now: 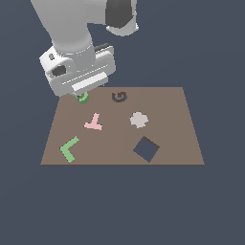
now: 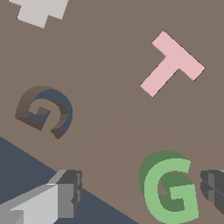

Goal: Insert a designated object into the corresponding slot on a board.

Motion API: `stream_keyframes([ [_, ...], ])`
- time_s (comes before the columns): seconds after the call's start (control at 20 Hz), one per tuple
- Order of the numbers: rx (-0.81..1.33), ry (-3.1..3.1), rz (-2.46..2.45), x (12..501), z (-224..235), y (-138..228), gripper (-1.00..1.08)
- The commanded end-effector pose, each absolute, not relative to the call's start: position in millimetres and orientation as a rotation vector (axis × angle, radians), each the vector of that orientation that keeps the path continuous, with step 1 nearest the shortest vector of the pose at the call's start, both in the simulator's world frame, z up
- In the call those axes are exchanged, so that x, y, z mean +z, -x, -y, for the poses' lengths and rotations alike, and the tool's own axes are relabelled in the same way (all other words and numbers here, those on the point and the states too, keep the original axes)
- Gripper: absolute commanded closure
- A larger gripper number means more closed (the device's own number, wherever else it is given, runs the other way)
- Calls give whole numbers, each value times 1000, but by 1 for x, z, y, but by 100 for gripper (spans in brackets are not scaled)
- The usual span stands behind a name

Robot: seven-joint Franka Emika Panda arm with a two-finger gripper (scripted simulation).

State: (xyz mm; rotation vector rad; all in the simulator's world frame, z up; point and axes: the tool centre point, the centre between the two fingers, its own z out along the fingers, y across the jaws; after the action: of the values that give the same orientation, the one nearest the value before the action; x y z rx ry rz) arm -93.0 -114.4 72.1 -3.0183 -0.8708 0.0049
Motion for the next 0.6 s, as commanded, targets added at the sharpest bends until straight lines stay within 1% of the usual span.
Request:
stream_keyframes([
  [0.0,3,3000,932,66,125,95,-92],
  [0.55,0,2950,1081,50,154,98,-92],
])
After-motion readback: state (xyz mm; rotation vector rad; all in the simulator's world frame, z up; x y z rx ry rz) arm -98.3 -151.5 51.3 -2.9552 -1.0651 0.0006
